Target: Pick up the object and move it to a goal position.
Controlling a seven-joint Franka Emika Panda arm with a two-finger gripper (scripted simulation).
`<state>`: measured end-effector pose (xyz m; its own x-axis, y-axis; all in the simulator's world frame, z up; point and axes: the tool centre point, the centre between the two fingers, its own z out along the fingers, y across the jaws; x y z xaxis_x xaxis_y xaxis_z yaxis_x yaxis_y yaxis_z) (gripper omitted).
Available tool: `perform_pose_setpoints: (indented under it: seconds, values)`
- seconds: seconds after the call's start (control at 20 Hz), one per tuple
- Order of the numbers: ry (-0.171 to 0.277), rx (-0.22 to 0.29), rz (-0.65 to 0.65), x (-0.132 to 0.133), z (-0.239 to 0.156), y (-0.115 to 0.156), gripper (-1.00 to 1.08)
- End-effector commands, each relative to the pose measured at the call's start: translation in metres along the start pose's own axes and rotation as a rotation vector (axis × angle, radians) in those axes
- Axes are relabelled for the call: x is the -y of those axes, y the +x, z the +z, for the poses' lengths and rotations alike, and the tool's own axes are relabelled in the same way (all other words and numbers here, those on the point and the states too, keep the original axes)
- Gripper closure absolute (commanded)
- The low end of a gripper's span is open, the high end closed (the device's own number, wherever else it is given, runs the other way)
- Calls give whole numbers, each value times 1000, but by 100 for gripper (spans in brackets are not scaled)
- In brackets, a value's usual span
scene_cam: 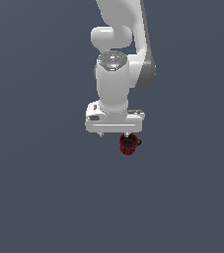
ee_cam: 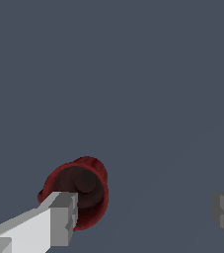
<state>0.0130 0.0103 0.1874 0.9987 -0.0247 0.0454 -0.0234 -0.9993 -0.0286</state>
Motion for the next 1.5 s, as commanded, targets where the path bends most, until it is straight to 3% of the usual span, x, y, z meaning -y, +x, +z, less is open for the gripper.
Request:
perform_pose_setpoints:
  seconds: [0.0,0.8,1.15,1.45]
  values:
    - [0,0,0,0,0,0,-20]
    - [0,2,-26,-5,8,-3,-20]
    - [-21,0,-153,4,18,-11,-20]
    - [-48,-1,-344,17,32,-23,-20]
